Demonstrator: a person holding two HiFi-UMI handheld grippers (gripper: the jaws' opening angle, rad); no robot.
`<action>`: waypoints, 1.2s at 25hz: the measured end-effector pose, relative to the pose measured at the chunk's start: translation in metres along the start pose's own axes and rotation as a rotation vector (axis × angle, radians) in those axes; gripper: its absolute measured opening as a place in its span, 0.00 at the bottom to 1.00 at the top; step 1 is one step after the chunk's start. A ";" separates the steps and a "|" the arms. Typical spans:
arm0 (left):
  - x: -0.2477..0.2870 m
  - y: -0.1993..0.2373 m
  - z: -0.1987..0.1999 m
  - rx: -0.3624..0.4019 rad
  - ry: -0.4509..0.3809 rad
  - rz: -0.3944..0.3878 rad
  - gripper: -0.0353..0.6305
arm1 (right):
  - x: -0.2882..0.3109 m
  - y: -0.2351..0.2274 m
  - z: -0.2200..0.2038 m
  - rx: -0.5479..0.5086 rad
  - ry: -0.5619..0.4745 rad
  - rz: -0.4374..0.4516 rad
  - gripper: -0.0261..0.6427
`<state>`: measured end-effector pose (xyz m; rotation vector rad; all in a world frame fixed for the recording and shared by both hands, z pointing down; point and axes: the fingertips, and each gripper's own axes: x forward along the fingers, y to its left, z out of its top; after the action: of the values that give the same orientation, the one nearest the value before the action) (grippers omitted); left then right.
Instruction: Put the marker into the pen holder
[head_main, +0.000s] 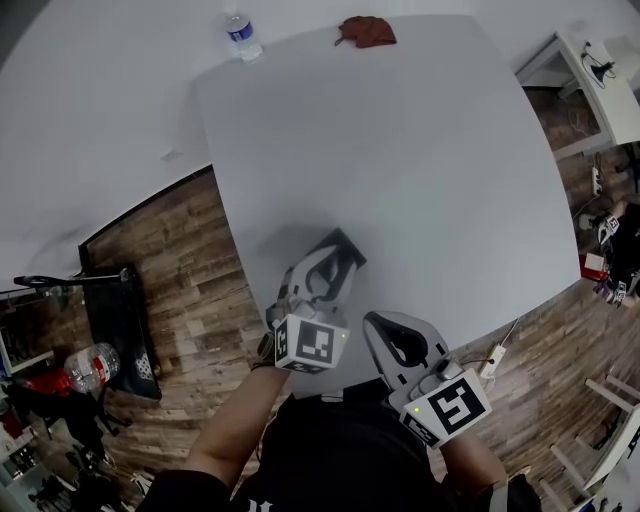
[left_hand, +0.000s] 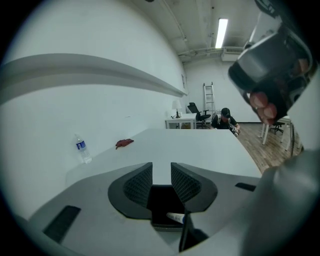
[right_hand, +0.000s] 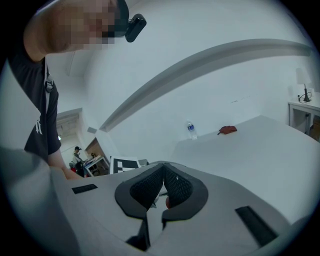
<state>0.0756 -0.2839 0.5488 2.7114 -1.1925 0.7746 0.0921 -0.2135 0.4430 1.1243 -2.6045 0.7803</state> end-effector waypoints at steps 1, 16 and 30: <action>-0.005 0.000 0.004 -0.004 -0.009 0.003 0.20 | 0.001 0.002 0.001 -0.008 -0.003 0.002 0.06; -0.078 0.002 0.054 -0.085 -0.161 0.012 0.08 | 0.001 0.032 0.021 -0.128 -0.061 -0.020 0.06; -0.182 -0.008 0.084 -0.151 -0.271 -0.043 0.06 | -0.014 0.096 0.026 -0.202 -0.137 -0.035 0.06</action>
<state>0.0126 -0.1792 0.3893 2.7674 -1.1805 0.3035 0.0335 -0.1642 0.3786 1.1969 -2.6923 0.4347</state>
